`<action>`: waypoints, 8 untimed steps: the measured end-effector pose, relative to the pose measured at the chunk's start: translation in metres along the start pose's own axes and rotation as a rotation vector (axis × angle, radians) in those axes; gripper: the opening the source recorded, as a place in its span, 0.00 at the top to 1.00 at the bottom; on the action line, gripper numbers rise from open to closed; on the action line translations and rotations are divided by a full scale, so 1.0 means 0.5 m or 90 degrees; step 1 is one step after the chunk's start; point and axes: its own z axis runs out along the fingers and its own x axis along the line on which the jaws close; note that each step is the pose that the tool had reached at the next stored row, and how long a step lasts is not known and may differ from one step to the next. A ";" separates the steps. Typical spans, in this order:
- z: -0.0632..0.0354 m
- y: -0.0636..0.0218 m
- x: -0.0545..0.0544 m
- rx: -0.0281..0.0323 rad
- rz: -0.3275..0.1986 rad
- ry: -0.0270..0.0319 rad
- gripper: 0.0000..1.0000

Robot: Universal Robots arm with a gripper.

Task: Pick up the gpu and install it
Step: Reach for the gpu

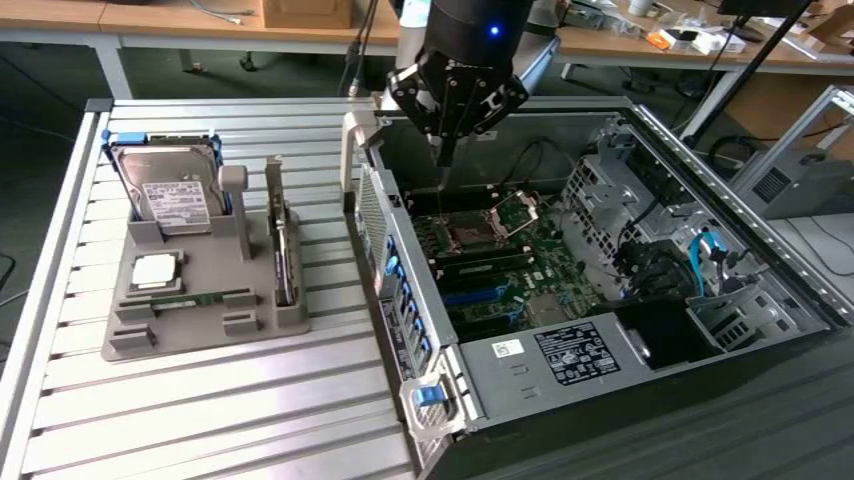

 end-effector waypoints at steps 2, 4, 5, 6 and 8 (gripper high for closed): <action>0.000 0.000 0.003 0.0000 0.000 0.0000 0.89; 0.000 0.000 0.005 0.0000 0.000 0.0000 0.89; 0.000 0.000 0.007 0.0000 0.000 0.0000 0.89; 0.000 -0.001 0.008 0.0000 0.000 0.0000 0.89; 0.000 -0.001 0.010 0.0000 0.000 0.0000 0.89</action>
